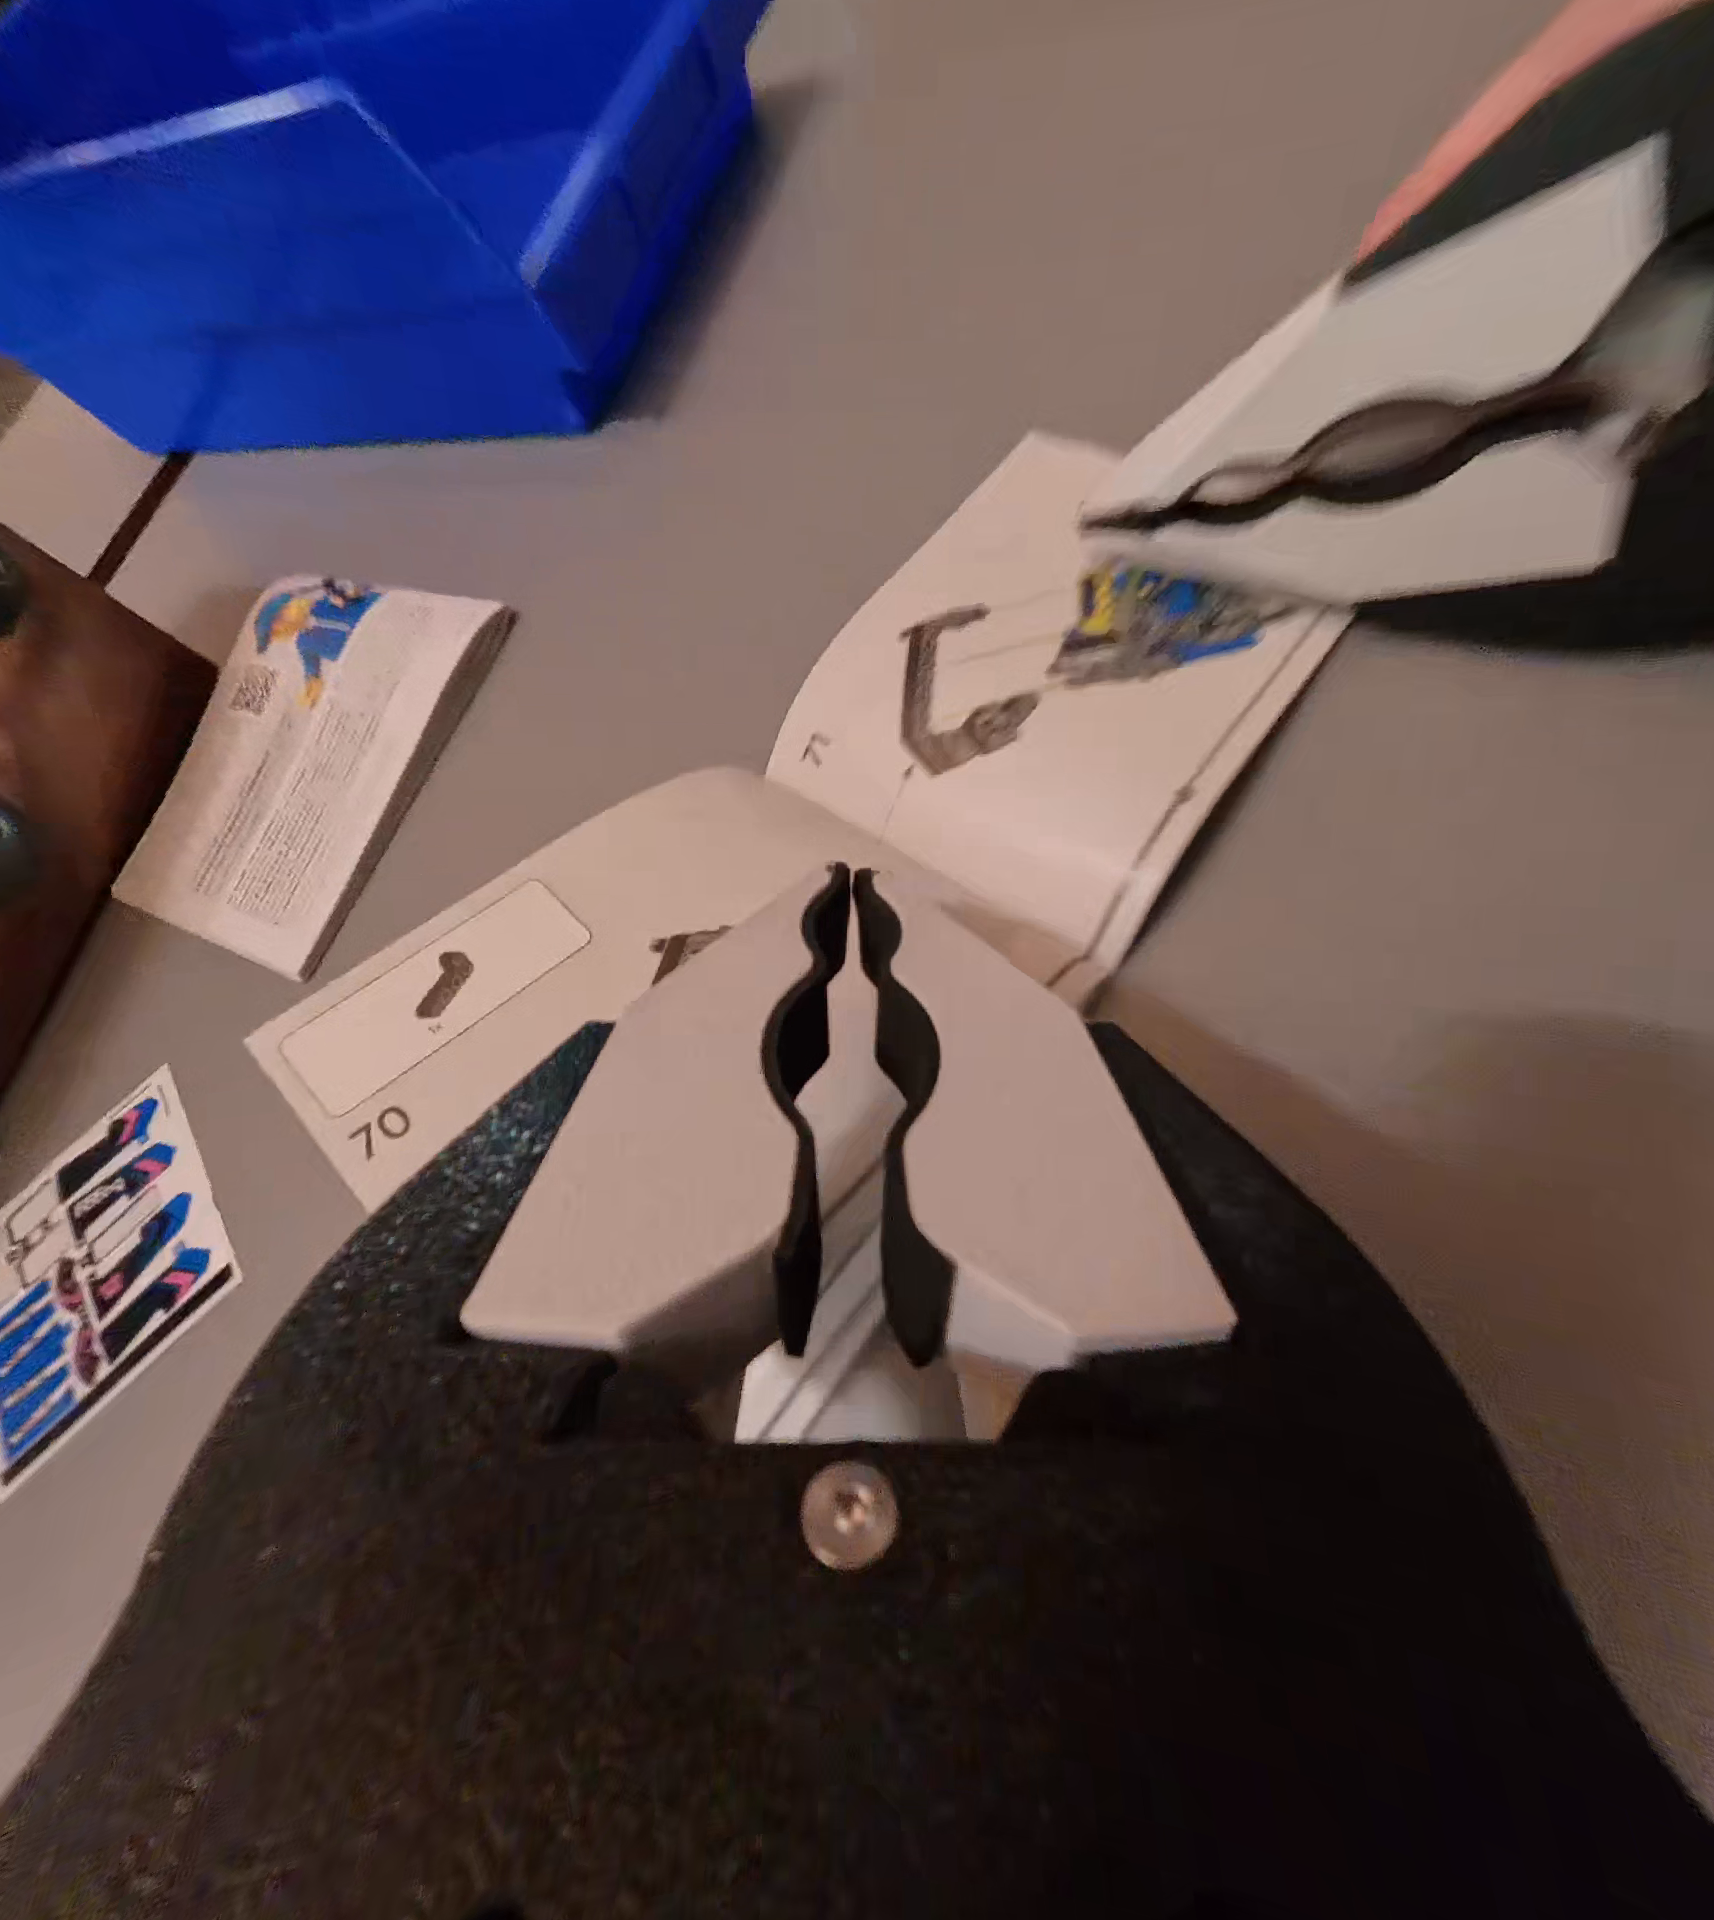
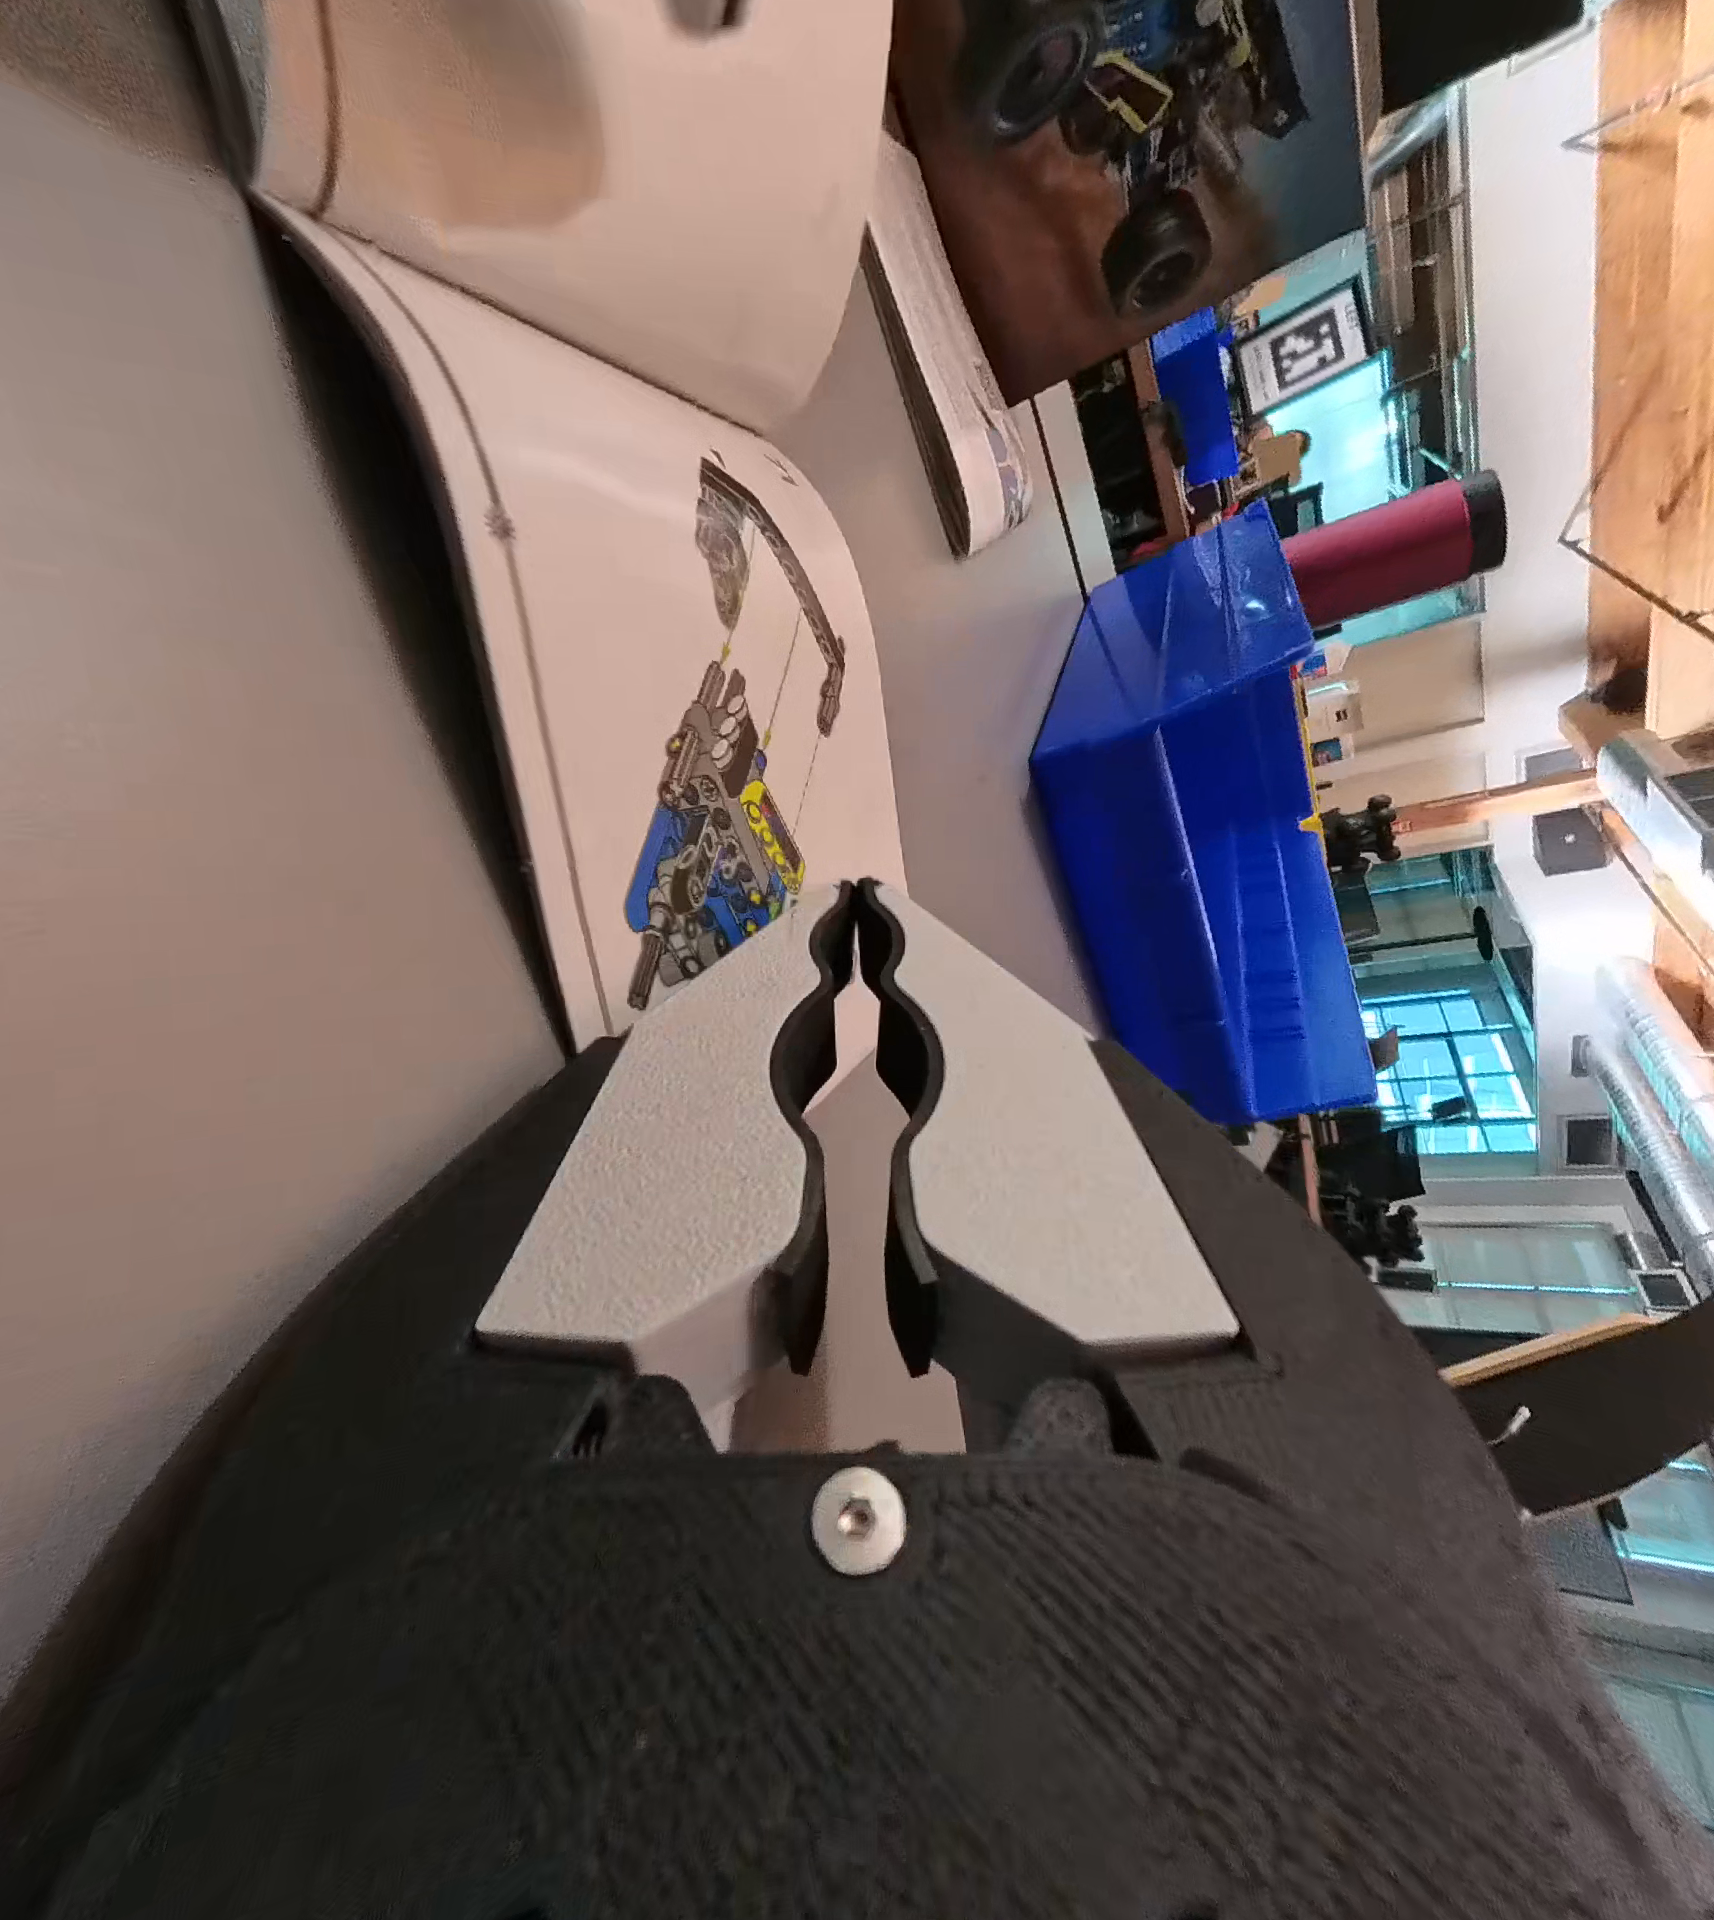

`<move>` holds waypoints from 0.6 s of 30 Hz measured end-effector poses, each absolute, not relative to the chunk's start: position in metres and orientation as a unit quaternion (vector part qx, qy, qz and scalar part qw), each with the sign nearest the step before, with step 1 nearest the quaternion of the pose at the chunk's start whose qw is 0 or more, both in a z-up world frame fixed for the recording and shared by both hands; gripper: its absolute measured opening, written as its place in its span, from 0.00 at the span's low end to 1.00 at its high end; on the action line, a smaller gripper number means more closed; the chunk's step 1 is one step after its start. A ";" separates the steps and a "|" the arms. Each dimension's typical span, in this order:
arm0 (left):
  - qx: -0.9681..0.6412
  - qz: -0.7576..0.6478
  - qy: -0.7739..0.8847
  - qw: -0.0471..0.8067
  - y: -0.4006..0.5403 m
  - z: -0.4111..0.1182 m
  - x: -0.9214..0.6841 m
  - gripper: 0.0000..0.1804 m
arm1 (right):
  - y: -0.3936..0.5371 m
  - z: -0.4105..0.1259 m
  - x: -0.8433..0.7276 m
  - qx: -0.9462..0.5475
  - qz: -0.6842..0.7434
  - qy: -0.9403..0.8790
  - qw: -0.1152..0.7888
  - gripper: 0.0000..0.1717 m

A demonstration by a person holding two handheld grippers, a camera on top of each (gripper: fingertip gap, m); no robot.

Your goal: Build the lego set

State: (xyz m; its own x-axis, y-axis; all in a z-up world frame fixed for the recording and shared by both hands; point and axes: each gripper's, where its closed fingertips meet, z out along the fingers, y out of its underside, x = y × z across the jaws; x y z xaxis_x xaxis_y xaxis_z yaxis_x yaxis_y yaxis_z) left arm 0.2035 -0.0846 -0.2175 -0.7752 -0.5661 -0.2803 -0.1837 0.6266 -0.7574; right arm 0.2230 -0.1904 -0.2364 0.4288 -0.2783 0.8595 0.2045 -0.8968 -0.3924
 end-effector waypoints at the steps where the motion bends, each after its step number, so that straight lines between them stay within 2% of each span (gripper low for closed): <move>1: -0.218 -0.350 0.874 0.256 -0.082 -0.228 0.208 0.00 | -0.191 -0.237 0.223 -0.814 -0.535 0.023 0.224 0.00; 4: -0.235 -0.333 0.883 0.233 -0.074 -0.249 0.210 0.00 | -0.193 -0.237 0.225 -0.813 -0.538 0.028 0.219 0.00; 8: -0.254 -0.353 0.875 0.210 -0.072 -0.251 0.211 0.00 | -0.192 -0.236 0.224 -0.813 -0.538 0.026 0.221 0.00; 18: -0.250 -0.352 0.875 0.218 -0.071 -0.251 0.211 0.00 | -0.192 -0.236 0.224 -0.809 -0.545 0.018 0.220 0.00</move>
State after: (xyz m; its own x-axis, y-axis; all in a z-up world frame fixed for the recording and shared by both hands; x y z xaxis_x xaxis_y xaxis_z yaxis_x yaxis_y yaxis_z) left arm 0.2105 -0.0715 -0.2507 -0.7795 -0.5917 -0.2057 -0.2840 0.6265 -0.7259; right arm 0.2242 -0.1917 -0.2359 0.4060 -0.2691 0.8734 0.2100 -0.9026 -0.3758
